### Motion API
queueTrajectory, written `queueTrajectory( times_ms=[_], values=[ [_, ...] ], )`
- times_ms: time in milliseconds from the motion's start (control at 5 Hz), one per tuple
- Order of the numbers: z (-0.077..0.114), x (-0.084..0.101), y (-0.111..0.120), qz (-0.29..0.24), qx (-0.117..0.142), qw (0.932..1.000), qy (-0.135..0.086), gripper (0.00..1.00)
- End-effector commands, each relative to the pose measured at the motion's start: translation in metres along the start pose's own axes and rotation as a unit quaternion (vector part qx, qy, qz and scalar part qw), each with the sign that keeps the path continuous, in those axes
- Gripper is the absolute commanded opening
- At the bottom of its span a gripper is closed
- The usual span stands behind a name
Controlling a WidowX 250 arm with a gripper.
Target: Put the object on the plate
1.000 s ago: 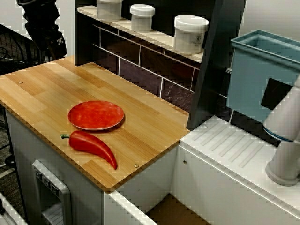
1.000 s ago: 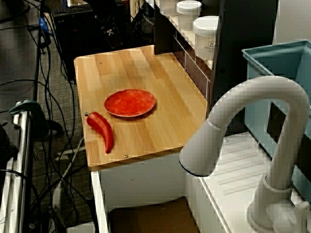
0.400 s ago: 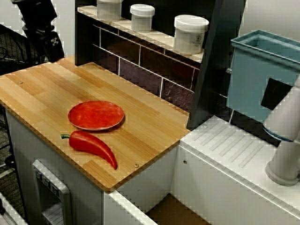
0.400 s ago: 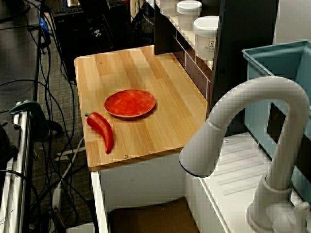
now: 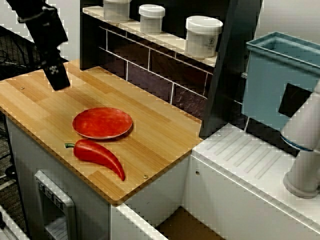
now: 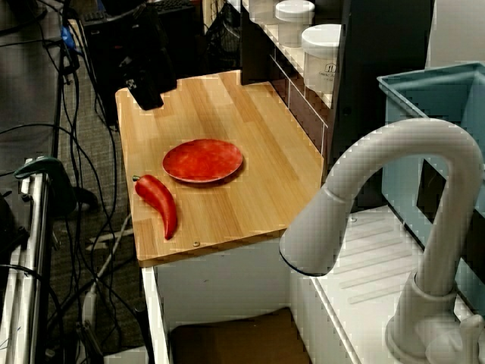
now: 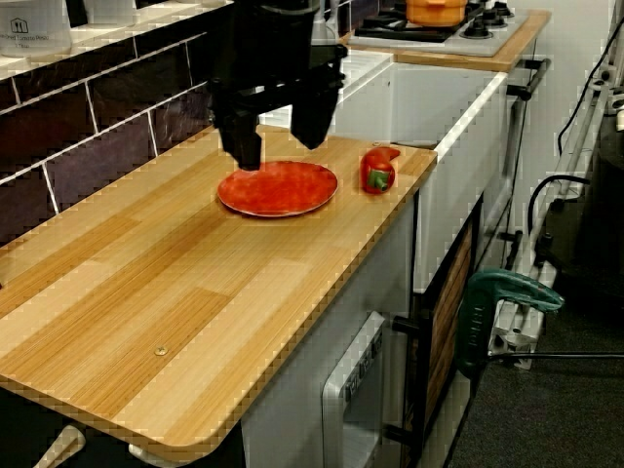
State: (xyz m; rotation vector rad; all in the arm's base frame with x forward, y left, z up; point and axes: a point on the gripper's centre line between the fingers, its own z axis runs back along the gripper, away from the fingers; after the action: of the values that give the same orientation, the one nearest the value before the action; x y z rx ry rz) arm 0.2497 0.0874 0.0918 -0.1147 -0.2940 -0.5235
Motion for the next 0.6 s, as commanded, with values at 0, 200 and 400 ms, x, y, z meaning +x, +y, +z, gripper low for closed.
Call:
queueTrajectory(
  times_ms=[0, 200, 400],
  values=[
    [-0.007, 0.011, -0.050, -0.122, -0.019, 0.9918, 0.029, 1.00],
    [-0.005, 0.017, -0.074, -0.151, -0.018, 0.9876, 0.036, 1.00],
    [-0.006, 0.018, -0.089, -0.162, -0.022, 0.9857, 0.039, 1.00]
  ],
)
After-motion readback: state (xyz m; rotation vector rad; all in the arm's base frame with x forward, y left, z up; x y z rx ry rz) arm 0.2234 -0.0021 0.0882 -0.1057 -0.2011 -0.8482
